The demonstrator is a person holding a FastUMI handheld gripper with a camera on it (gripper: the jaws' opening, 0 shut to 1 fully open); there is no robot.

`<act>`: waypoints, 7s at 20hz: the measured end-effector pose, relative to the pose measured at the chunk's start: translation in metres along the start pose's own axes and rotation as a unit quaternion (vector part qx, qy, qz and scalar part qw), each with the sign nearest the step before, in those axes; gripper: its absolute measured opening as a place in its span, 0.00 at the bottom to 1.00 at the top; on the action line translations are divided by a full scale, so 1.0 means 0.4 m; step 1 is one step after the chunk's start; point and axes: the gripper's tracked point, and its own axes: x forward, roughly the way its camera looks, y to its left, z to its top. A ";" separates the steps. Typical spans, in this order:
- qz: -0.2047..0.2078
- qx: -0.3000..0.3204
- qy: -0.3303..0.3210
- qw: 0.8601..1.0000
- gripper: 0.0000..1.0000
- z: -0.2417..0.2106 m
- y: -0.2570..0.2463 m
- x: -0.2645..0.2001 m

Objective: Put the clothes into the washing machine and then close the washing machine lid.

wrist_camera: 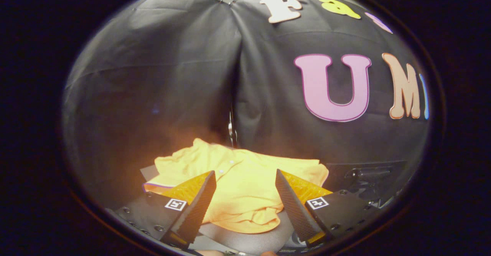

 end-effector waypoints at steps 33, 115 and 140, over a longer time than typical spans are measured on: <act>-0.035 -0.059 0.086 0.994 0.31 -0.121 -0.007 0.038; -0.252 0.063 0.007 0.966 0.92 -0.077 -0.864 0.165; -0.262 0.061 -0.031 0.963 0.92 -0.186 -0.704 -0.101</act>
